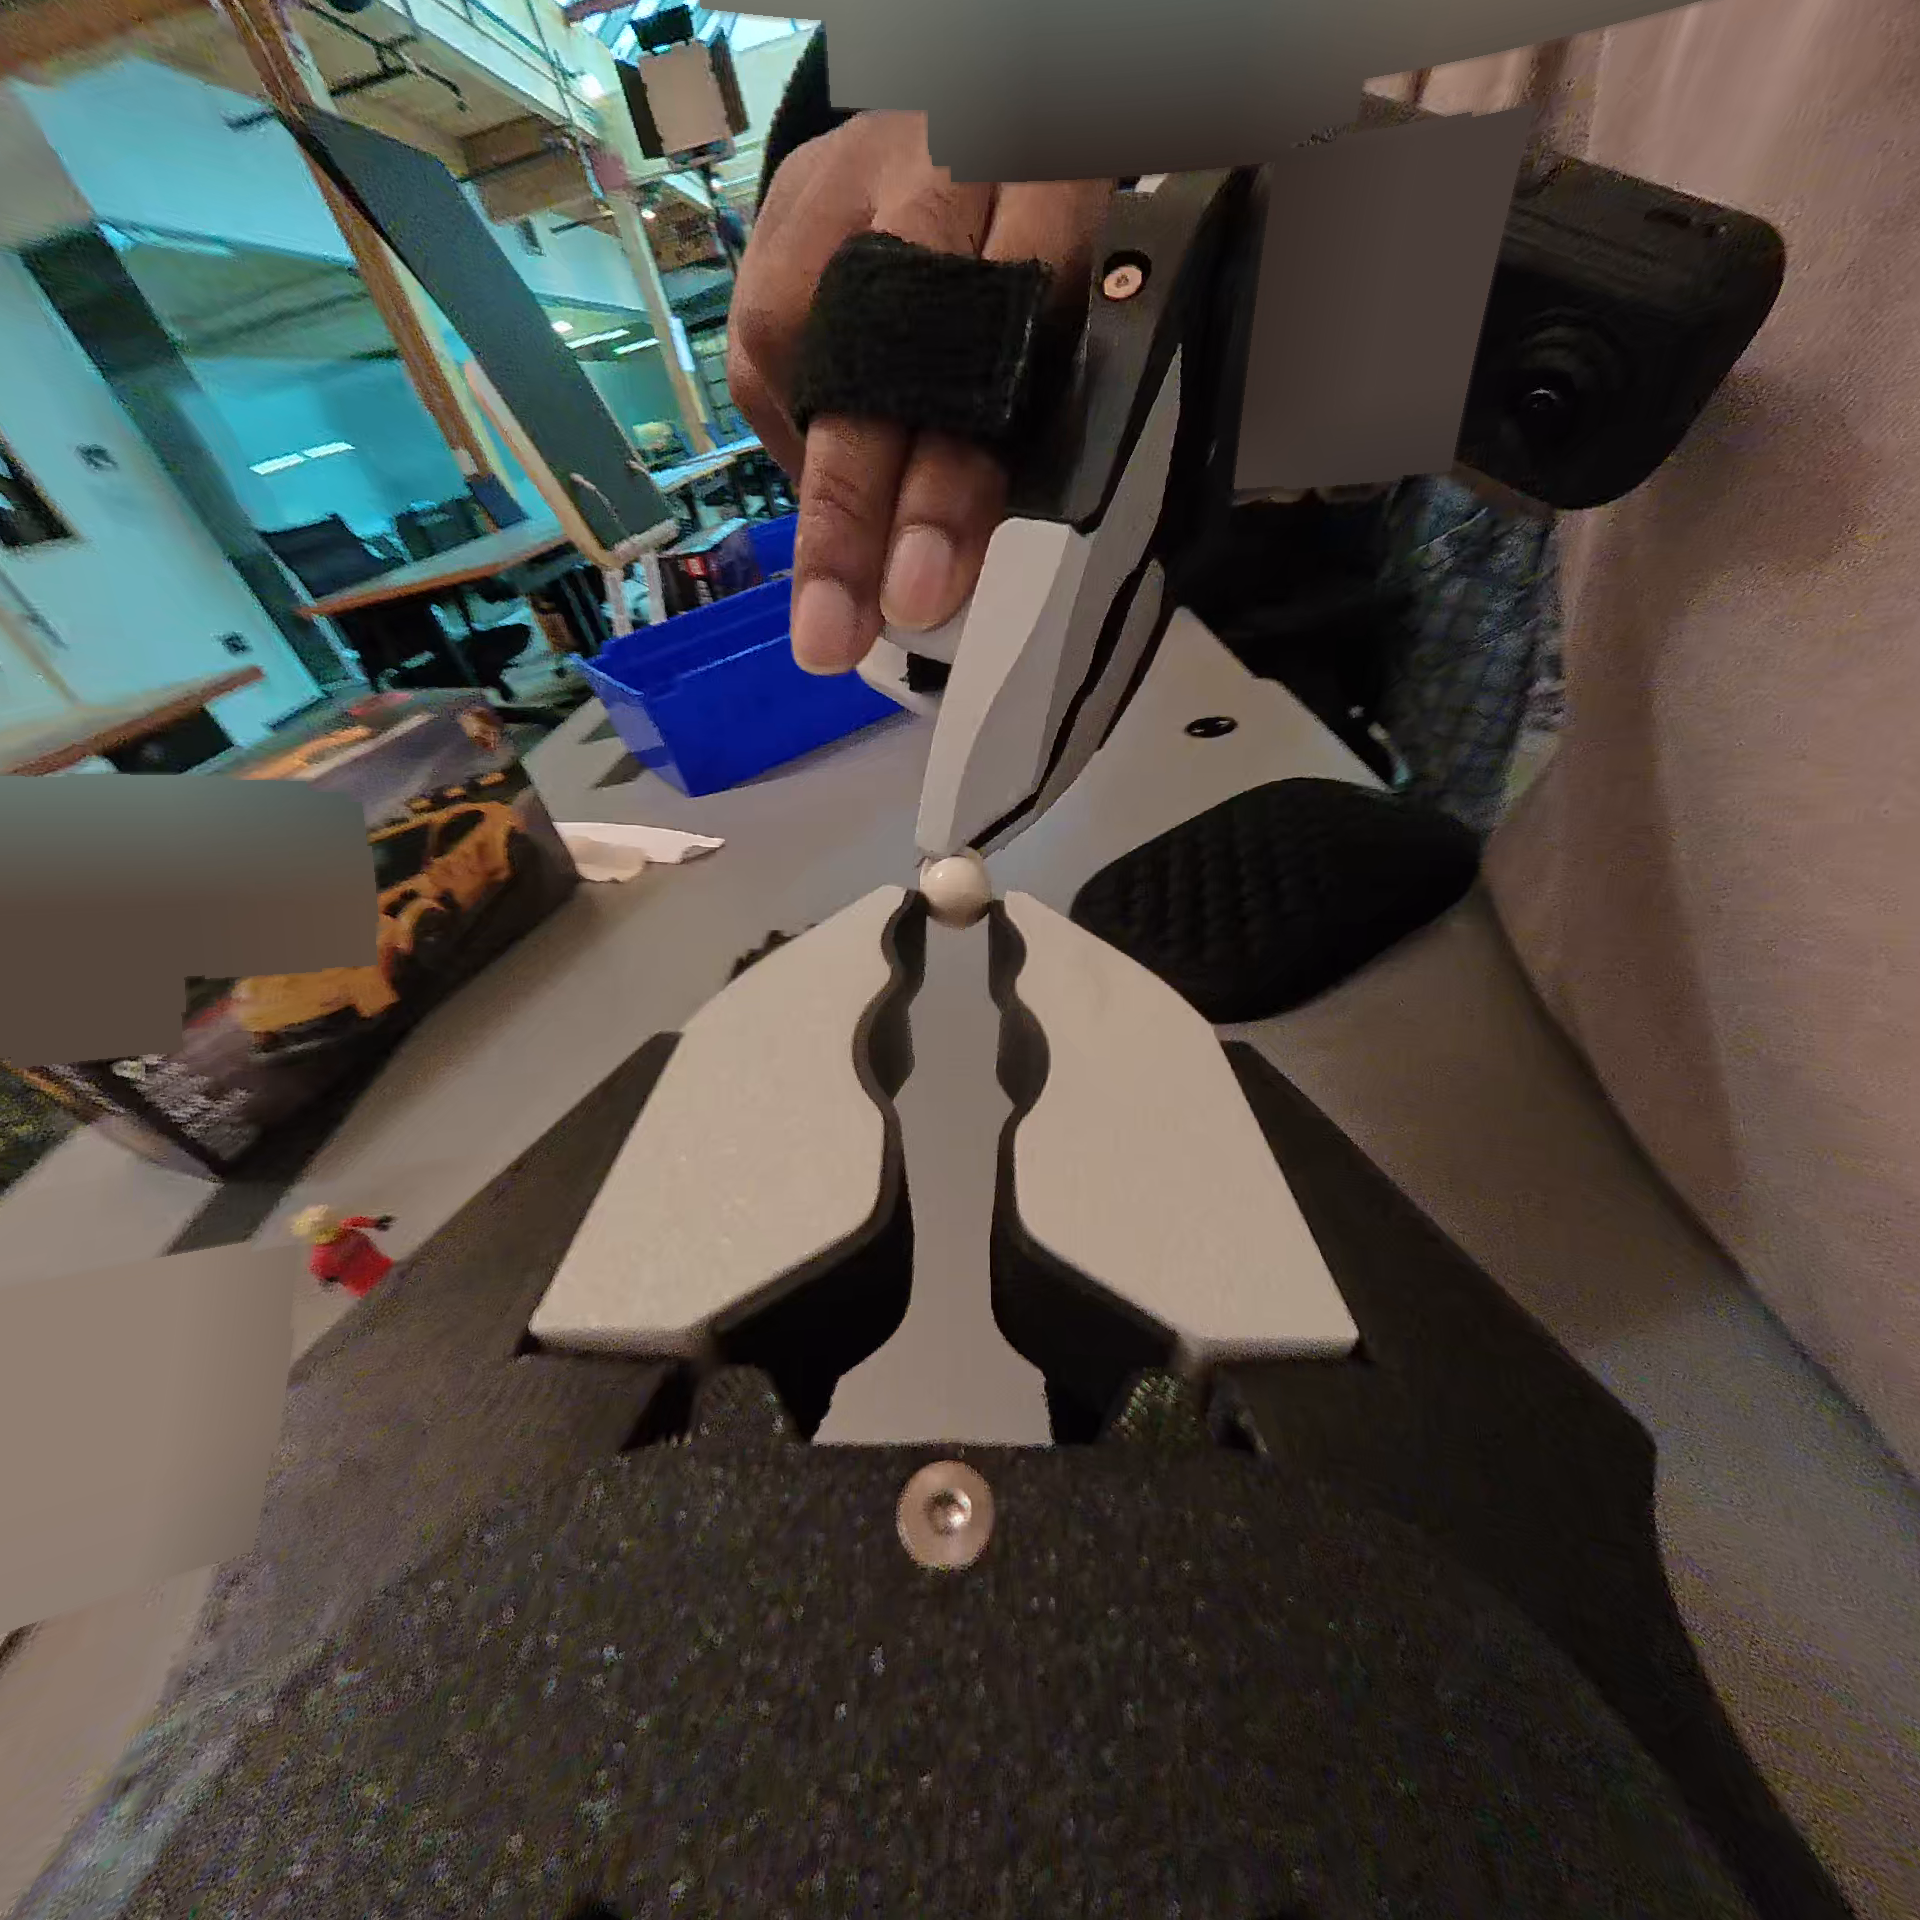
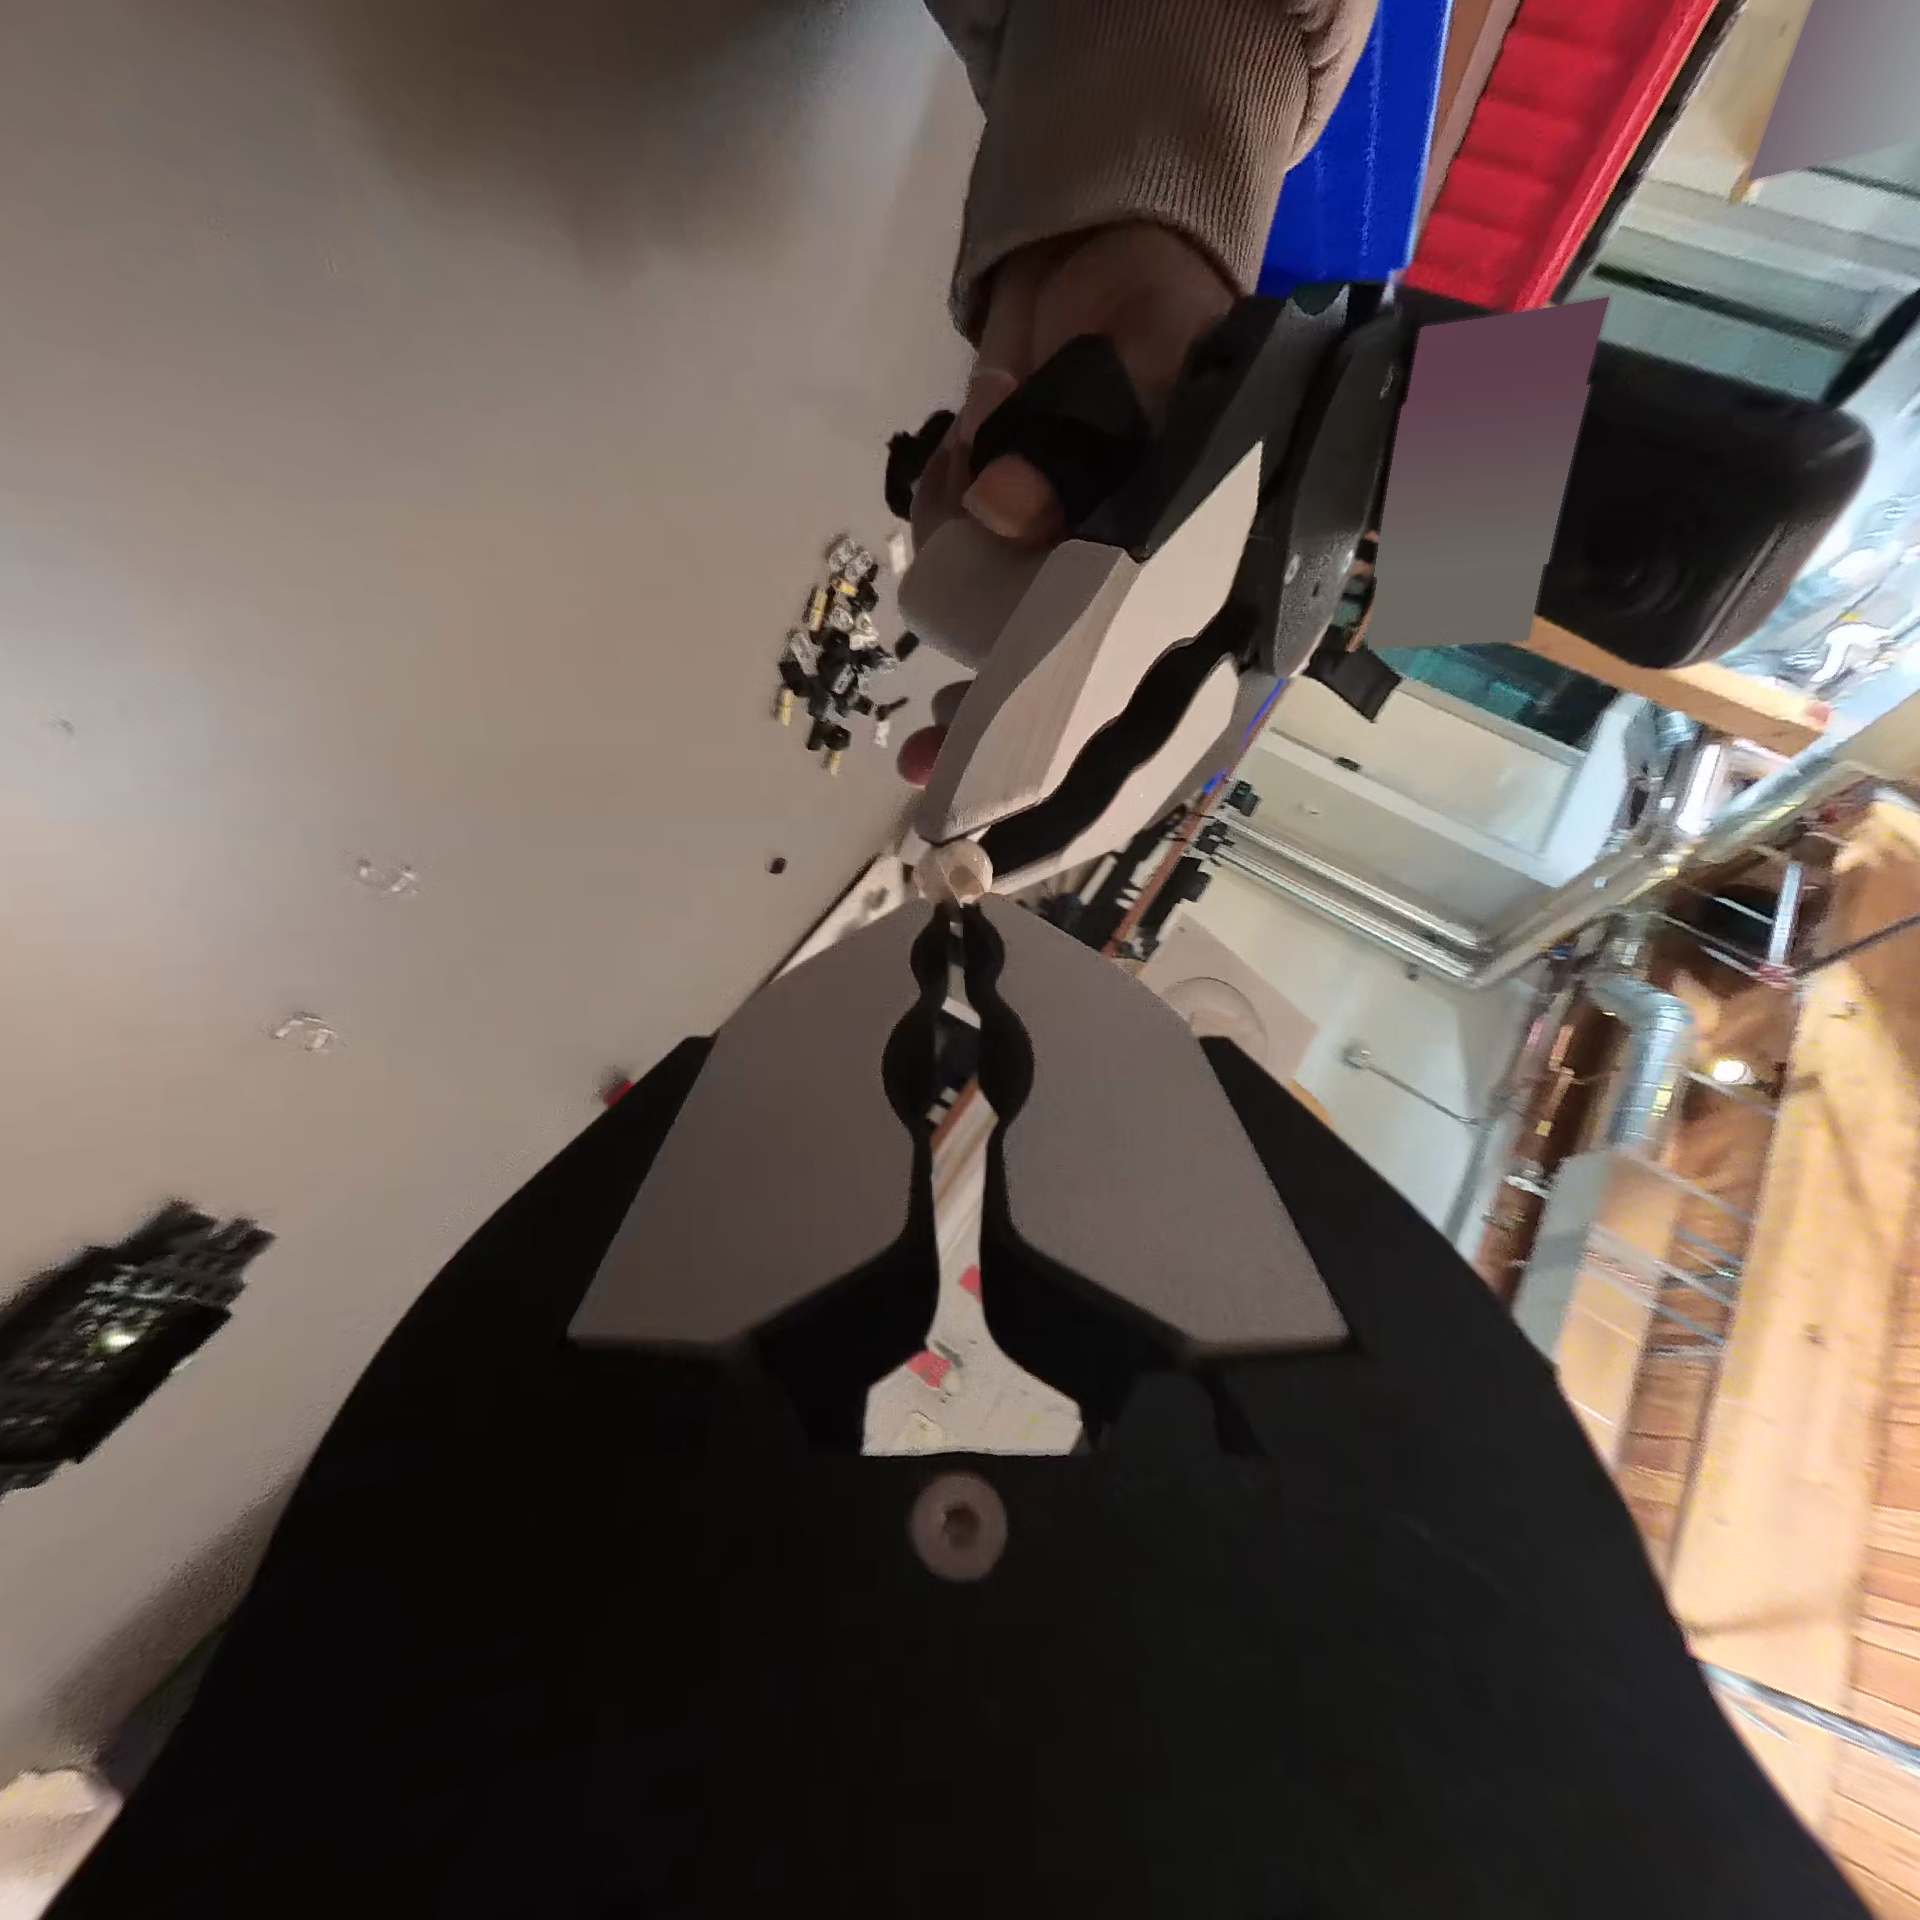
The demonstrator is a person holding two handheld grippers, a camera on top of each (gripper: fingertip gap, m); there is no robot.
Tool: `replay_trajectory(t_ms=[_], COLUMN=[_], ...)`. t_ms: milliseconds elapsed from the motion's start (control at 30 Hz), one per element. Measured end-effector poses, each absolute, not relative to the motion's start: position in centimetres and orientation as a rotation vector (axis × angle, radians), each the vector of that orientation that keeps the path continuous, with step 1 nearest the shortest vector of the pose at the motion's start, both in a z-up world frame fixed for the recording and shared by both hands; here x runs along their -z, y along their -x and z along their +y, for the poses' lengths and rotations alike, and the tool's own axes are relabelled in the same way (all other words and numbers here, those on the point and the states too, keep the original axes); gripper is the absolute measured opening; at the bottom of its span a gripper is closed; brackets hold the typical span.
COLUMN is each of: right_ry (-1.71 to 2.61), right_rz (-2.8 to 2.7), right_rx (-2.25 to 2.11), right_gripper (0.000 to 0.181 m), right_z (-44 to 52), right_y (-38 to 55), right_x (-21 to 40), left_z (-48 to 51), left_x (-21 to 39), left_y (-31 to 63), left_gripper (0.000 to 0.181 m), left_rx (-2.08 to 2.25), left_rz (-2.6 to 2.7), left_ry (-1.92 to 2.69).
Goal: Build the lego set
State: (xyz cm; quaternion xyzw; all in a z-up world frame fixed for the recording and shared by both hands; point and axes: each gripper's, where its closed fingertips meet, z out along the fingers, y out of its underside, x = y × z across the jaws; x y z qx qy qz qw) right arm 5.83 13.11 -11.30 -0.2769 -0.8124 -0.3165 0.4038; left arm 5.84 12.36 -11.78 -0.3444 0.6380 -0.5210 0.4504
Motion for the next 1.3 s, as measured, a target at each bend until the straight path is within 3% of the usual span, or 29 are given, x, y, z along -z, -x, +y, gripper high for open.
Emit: replay_trajectory(t_ms=[333,933,1300], right_ry=[0.579,0.574,1.132], right_rz=[-1.923,-1.802,-1.753], right_rx=[0.913,0.932,0.284], right_gripper=[0.002,0.002,0.004], right_z=[13.5,14.5,14.5], right_y=[-5.9,-6.2,-6.4], right_x=[10.4,10.6,12.2], left_z=[12.8,13.8,13.6], left_x=[11.1,11.2,12.5], left_y=[-6.2,-6.6,-6.6], left_gripper=[0.011,0.011,0.011], left_rx=[1.055,1.08,1.381], left_rz=[1.526,1.485,1.495], left_ry=[0.775,0.854,0.96])
